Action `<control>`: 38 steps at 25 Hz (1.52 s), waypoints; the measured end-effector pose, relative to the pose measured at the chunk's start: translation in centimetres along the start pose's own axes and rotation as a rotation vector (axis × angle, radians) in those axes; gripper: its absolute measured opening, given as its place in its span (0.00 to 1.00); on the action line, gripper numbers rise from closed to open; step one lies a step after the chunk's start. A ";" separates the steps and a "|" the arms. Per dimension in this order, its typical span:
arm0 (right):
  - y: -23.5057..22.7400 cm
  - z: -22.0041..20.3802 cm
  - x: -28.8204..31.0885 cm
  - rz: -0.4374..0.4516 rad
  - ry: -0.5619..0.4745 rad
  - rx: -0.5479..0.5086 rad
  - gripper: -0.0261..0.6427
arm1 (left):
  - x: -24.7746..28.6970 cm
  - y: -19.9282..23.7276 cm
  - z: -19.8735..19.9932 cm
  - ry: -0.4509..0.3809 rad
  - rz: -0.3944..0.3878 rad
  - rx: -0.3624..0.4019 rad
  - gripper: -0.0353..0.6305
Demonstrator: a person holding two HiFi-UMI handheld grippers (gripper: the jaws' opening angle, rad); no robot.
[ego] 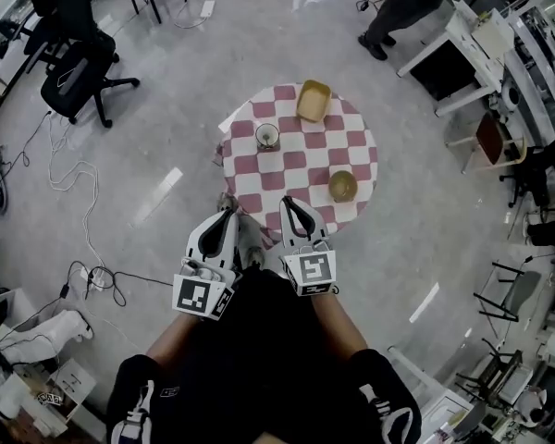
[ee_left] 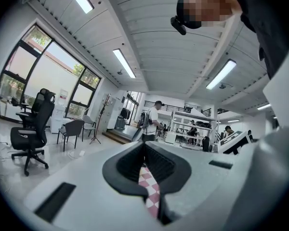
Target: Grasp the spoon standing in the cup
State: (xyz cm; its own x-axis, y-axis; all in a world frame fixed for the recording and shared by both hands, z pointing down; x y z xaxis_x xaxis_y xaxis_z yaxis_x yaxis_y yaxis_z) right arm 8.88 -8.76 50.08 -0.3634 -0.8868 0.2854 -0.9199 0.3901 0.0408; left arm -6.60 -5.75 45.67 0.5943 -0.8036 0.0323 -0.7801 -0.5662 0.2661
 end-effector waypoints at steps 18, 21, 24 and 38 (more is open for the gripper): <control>-1.8 -9.1 18.1 0.056 0.444 -0.618 0.11 | 12.3 12.0 1.0 0.096 -0.083 -0.031 0.07; -1.8 -11.7 20.2 0.090 0.521 -0.765 0.15 | 13.4 13.2 0.8 0.110 -0.086 -0.035 0.07; -2.0 -13.5 21.7 0.107 0.588 -0.884 0.18 | 14.2 14.3 0.6 0.126 -0.089 -0.043 0.07; -2.5 -19.1 25.6 0.203 0.696 -1.067 0.23 | 17.1 17.4 0.6 0.158 -0.086 -0.069 0.07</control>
State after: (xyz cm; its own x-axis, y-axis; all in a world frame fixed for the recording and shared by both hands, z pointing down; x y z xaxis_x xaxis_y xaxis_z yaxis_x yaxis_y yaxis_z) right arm 4.68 -27.73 75.59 -0.0319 -0.5996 0.7997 -0.1681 0.7919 0.5871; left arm -10.17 -29.44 50.27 0.6858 -0.7109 0.1558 -0.7131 -0.6135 0.3393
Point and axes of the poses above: the fingertips, and each gripper's own axes: x forward along the fingers, y to its left, z out of its top, the point moved 5 cm from there along -x, backward along the fingers, and after that the axes turned 7 degrees about -z, right-handed, at the moved point
